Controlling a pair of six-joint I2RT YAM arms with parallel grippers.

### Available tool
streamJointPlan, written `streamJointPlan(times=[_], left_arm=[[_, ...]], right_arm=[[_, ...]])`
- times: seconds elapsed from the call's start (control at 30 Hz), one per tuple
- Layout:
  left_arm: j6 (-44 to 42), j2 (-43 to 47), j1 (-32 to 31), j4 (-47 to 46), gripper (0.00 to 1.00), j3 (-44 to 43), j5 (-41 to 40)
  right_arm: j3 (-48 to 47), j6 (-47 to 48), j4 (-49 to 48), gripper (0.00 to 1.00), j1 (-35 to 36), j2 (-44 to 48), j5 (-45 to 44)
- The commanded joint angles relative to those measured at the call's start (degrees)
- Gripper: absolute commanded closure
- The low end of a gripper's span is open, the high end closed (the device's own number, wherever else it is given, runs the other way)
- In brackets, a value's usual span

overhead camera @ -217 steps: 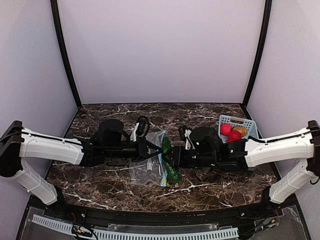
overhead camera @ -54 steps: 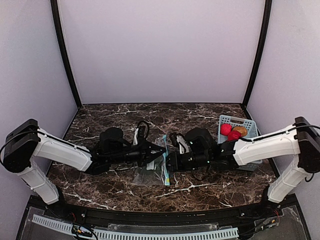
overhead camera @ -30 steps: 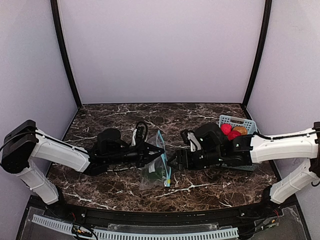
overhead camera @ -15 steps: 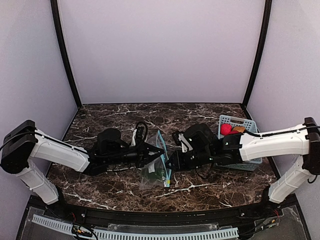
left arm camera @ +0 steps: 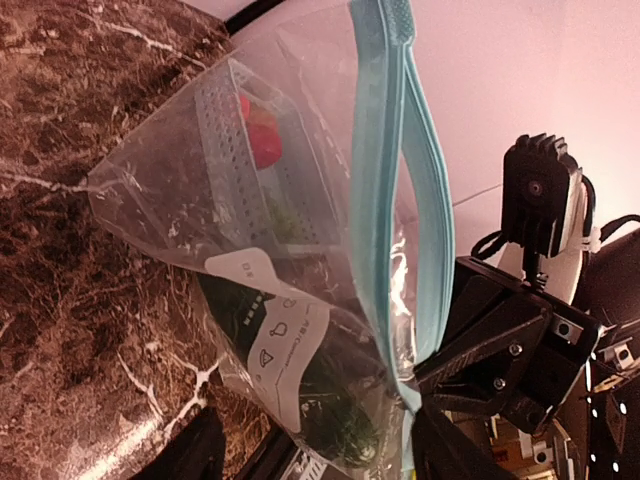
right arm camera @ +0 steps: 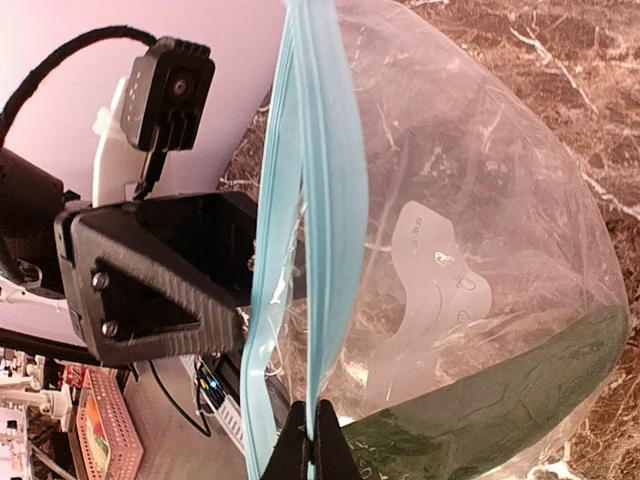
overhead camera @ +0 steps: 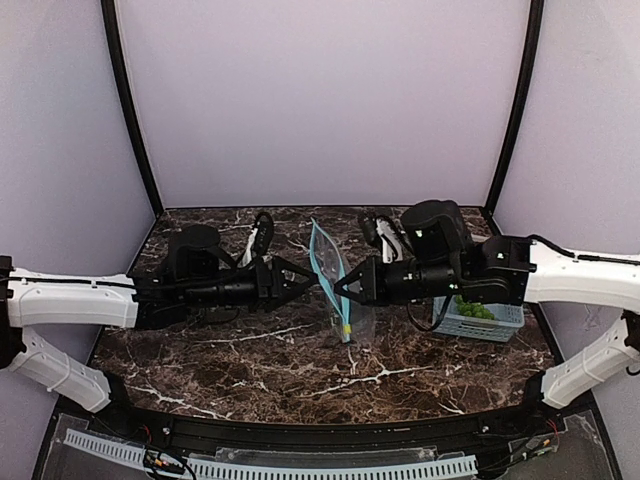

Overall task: Place the food in the zip-top bag and seal the zipper
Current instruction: Pass from the left arm to the right, then place the zipper food storage bag at the center of the board.

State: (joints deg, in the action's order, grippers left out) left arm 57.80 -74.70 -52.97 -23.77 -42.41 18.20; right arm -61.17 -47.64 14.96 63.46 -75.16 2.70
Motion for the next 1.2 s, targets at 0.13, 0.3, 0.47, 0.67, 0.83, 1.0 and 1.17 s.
streamJointPlan(times=[0.13,0.3,0.47,0.67,0.83,1.0,1.17], left_arm=[[-7.6,3.9,0.4,14.0,0.18,-2.8,1.4],[-4.1,2.9,-0.1,7.8,0.13,0.7,5.3],[-4.1,3.8,-1.2,8.5,0.12,2.8,2.8],[-2.9,12.8,0.5,7.3,0.04,10.0,-2.6],[-1.9,18.7,3.2,5.3,0.01,15.5,1.4],[-3.2,21.9,4.0,4.0,0.01,16.0,7.4],[-4.0,22.7,4.0,-1.7,0.01,14.8,10.8]], right_arm=[[-1.7,-1.7,2.8,1.00,1.0,-3.3,-3.5],[-0.7,-4.1,-1.3,1.00,1.2,-5.7,-3.2],[-0.1,-3.6,-7.4,1.00,1.1,-6.7,0.4],[6.2,1.4,-17.3,1.00,0.0,-1.4,8.5],[11.3,3.1,-25.0,1.00,-3.6,5.1,17.2],[14.5,2.2,-34.4,1.00,-7.1,9.2,27.6],[14.0,1.6,-40.6,1.00,-7.9,10.6,34.8]])
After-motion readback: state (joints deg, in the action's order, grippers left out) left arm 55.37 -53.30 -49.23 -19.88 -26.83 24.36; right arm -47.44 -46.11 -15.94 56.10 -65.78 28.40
